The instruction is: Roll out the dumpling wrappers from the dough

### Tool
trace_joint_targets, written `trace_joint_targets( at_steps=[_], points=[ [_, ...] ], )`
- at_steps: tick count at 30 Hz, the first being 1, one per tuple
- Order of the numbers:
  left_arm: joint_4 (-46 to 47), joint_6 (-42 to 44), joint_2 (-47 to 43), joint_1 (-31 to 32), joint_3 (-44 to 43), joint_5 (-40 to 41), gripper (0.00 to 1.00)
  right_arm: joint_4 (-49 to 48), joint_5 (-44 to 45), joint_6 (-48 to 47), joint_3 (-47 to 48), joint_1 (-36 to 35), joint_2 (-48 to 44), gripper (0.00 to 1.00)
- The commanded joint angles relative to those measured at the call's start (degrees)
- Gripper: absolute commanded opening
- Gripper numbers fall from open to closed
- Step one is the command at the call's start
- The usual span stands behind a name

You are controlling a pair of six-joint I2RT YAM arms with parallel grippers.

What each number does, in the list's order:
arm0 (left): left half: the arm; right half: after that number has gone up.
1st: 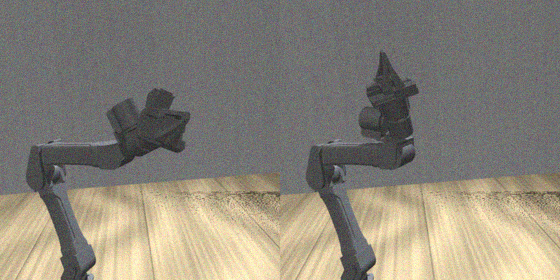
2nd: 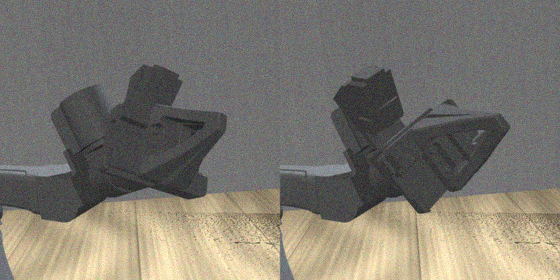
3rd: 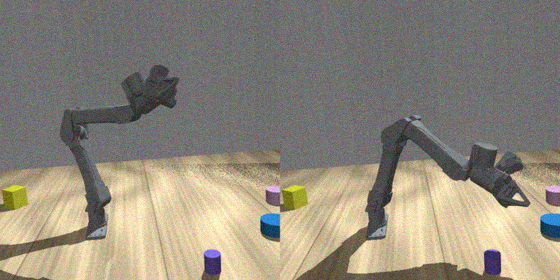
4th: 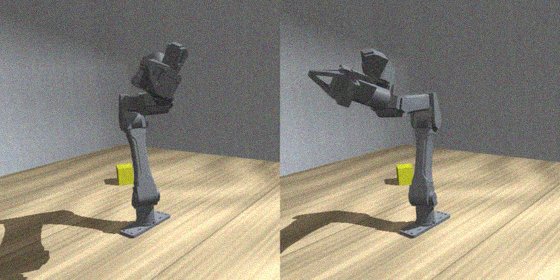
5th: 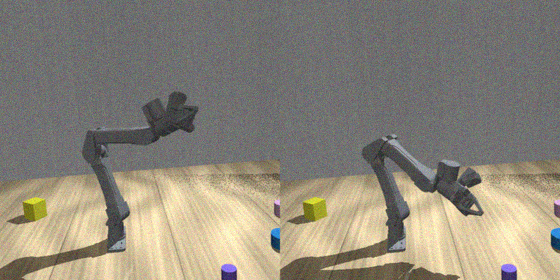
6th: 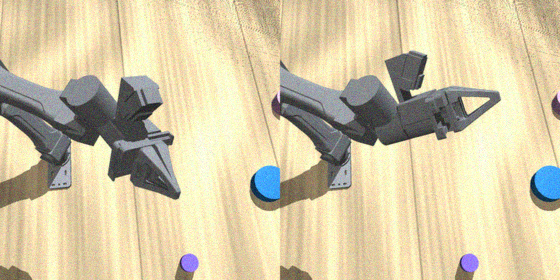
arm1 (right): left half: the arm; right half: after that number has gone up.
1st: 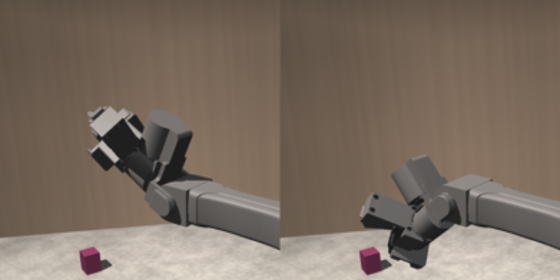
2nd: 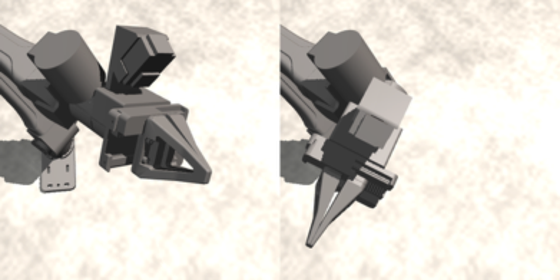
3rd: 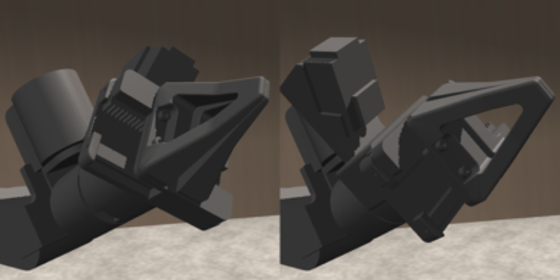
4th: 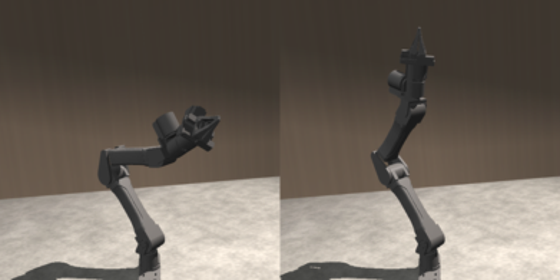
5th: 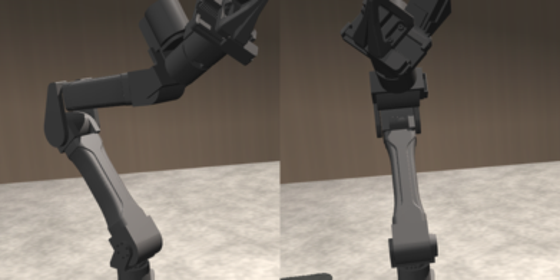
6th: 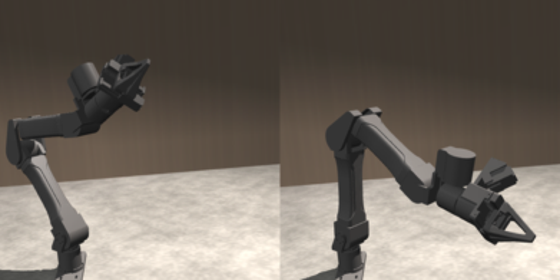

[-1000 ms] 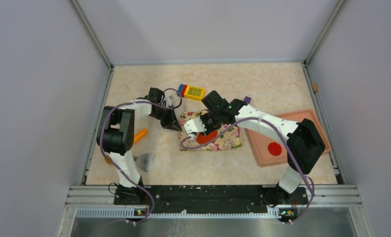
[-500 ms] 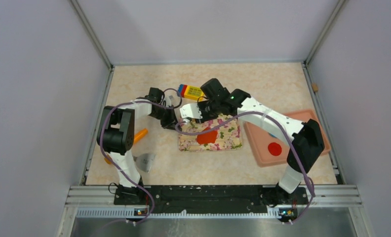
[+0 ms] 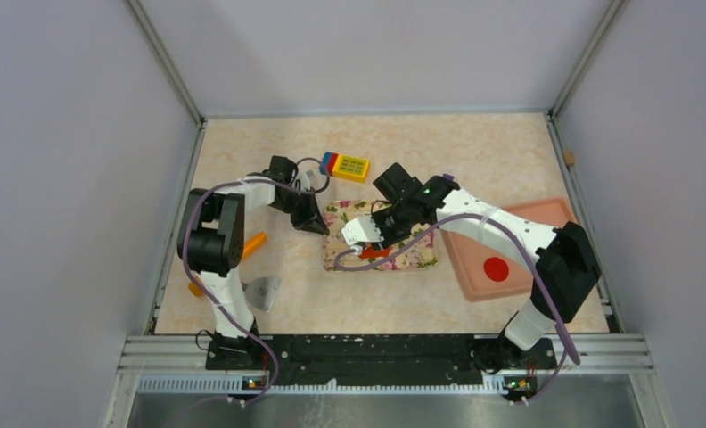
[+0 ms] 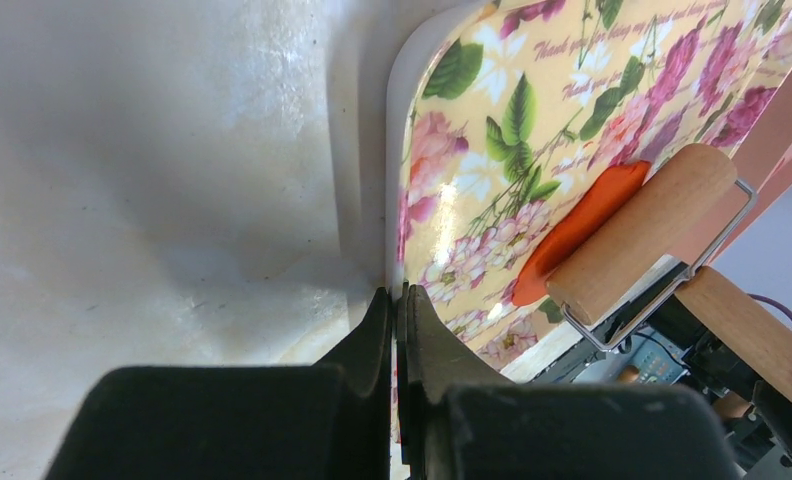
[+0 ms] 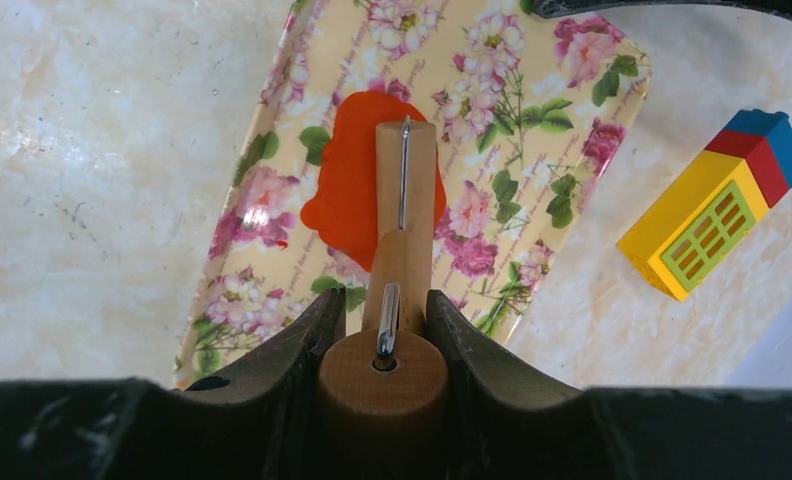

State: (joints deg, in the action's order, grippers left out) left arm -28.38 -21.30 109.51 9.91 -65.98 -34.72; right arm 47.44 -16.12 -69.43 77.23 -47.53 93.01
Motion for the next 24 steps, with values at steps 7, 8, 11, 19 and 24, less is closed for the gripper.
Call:
trace_joint_targets(
  at_steps=[7, 8, 11, 19, 24],
  points=[
    [-0.15, 1.34, 4.34, -1.09, -5.24, 3.47, 0.0, 16.94, -10.39, -6.05, -1.09, 0.0, -0.99, 0.0],
    [-0.22, 1.35, 4.51, -1.24, -5.43, 3.62, 0.0, 18.26, -10.73, -6.7, -1.3, 0.17, -0.92, 0.0],
    [-0.19, 1.44, 4.84, -1.39, -5.19, 3.83, 0.0, 20.74, -11.09, -7.66, -1.72, 0.59, -0.59, 0.0],
    [-0.1, 1.52, 4.33, -1.39, -4.17, 3.77, 0.0, 21.43, -11.92, -6.43, -0.66, 1.22, 1.31, 0.0],
    [-0.1, 1.39, 2.84, -1.39, -3.83, 2.38, 0.0, 21.91, -11.41, -2.98, 4.73, 5.03, 0.16, 0.0]
  ],
)
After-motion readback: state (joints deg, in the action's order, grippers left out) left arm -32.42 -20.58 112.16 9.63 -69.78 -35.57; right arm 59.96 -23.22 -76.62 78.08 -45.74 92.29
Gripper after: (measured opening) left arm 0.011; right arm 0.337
